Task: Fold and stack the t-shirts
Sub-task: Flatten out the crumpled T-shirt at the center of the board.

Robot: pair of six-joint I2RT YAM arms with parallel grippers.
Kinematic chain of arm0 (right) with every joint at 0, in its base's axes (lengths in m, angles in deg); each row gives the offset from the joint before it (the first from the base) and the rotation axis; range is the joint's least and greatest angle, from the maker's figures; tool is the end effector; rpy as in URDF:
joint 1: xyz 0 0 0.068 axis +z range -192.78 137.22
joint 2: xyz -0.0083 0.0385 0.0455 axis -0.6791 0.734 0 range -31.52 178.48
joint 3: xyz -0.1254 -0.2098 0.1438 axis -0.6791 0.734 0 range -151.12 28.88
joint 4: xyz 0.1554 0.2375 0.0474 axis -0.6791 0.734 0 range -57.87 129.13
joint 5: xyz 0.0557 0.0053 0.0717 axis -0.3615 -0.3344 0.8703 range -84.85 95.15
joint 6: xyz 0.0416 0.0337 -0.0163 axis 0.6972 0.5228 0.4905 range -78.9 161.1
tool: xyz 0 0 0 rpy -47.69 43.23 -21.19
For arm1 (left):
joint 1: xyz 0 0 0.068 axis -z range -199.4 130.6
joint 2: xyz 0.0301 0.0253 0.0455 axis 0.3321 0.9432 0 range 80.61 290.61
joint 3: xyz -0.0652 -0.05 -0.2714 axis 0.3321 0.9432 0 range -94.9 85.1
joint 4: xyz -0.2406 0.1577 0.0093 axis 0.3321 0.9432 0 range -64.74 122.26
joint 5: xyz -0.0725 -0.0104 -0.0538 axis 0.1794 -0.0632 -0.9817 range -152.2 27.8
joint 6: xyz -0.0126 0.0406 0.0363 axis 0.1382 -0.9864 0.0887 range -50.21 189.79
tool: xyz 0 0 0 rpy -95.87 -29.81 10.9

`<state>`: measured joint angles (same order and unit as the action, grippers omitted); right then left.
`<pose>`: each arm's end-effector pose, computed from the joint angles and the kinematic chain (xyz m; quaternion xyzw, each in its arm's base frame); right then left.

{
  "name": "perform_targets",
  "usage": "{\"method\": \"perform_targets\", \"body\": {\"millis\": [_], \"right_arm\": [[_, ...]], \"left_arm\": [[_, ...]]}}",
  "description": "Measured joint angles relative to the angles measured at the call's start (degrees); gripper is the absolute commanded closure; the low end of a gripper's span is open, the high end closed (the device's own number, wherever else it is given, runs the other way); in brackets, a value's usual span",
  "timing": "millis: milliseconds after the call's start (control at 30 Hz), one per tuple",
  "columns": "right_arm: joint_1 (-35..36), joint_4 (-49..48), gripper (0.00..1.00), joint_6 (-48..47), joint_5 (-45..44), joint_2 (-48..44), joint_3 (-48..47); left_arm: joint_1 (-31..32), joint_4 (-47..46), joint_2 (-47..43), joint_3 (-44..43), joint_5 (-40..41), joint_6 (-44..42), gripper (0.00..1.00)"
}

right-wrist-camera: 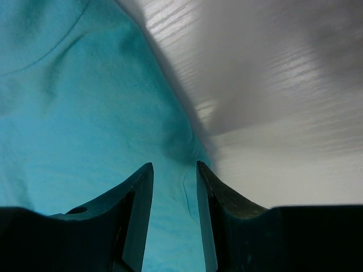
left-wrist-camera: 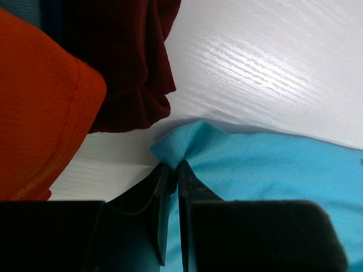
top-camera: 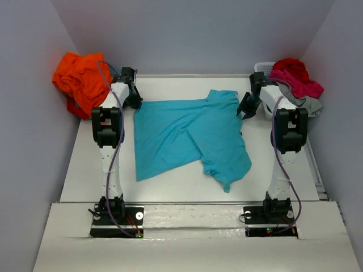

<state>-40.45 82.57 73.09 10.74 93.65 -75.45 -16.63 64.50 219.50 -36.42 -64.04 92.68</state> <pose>0.4905 0.0236 0.1909 0.2446 0.9547 0.0940 0.1411 0.5669 -0.0287 0.1761 -0.1628 0.9438 -0.0788 0.2766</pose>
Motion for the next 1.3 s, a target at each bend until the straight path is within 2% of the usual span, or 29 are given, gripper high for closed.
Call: {"method": "perform_targets", "body": {"millis": [267,667,1300], "right_arm": [[0.0,0.6,0.57,0.7,-2.0,1.0,-1.3],[0.0,-2.3,0.57,0.7,-5.2,0.0,2.4],[0.3,-3.1,0.61,-0.1,-2.3,1.2,1.1]], "left_arm": [[-0.5,0.0,0.0,0.0,-0.3,-0.1,0.79],[-1.4,0.0,0.0,0.0,-0.7,-0.3,0.79],[-1.9,0.0,0.0,0.0,-1.0,-0.3,0.79]]}}
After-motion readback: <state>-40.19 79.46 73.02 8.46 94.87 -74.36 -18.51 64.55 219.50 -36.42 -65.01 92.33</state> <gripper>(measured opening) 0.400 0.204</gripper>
